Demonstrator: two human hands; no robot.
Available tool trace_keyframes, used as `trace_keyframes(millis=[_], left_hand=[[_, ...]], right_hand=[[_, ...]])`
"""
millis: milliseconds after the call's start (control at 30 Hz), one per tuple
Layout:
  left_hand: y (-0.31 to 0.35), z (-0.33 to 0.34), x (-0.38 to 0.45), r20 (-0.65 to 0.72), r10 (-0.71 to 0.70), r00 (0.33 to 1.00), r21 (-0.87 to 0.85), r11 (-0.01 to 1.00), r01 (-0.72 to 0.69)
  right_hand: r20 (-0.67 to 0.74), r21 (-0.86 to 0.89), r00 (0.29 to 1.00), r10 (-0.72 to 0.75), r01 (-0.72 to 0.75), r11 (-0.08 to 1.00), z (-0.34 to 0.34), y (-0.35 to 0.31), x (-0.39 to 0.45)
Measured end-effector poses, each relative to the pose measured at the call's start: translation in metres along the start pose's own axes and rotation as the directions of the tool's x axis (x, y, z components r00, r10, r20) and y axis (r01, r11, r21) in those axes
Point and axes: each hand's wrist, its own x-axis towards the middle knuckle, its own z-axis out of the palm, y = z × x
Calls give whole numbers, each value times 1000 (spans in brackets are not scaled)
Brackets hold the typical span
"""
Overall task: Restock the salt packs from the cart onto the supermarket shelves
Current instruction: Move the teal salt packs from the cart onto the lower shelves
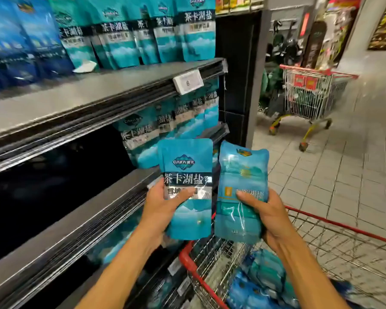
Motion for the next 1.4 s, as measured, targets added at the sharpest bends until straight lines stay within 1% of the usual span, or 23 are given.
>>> trace_keyframes(millis=[67,133,200,267,333,400,467,533,567,600,633,667,700,767,833,900,1033,1133,1333,1400], left_hand=[[15,-15,-3,-62,65,996,7,998,-65],[26,-30,-5,-164,138,977,1,990,-139],[33,-46,-6,-298,186,936,12,981,-192],[36,-69,-6,-422,220,880,48,974,-221],[38,-94,-5,-494,233,837,102,972,-211],[39,-115,3,-508,214,834,132,977,-170],[40,-129,15,-541,141,829,104,989,-101],[42,-137,30,-615,49,787,60,998,-15],[43,-139,38,-636,31,771,33,999,-12],[45,-140,46,-639,55,767,17,998,-57],[48,-138,53,-628,118,769,22,991,-134],[51,-136,59,-615,186,766,42,978,-204],[53,-132,64,-617,232,752,77,969,-235],[53,-125,75,-648,262,716,90,959,-269],[46,-118,84,-652,250,716,26,951,-308],[42,-111,89,-643,242,727,3,950,-313],[39,-105,98,-624,239,744,22,957,-289],[40,-102,102,-640,265,721,77,956,-283],[44,-90,109,-684,265,679,80,953,-292],[42,-91,110,-682,277,677,79,948,-308]], right_hand=[[77,-21,997,-9,11,1000,18,-8,4],[137,-36,990,-19,24,999,34,-13,8],[175,-49,984,-28,37,998,48,-16,11],[202,-49,979,-31,41,998,58,-18,14],[235,-56,972,-24,39,998,65,-17,16],[256,-58,967,-15,30,998,69,-15,16],[268,-49,963,10,4,999,71,-10,17],[261,-49,964,40,-28,998,70,-5,17],[256,-53,965,53,-41,998,68,-2,18],[251,-58,966,65,-52,997,66,0,18],[246,-63,966,76,-63,996,64,3,18],[243,-66,966,86,-72,995,62,5,19],[238,-67,966,96,-83,994,59,7,19],[226,-68,968,113,-100,993,55,11,19],[208,-75,970,127,-113,991,50,14,20],[187,-84,973,136,-122,989,48,15,20],[195,-93,970,147,-131,987,47,18,22],[202,-99,966,163,-146,984,51,20,22],[255,-103,949,186,-164,981,63,24,21],[268,-96,944,193,-173,980,68,26,21]])
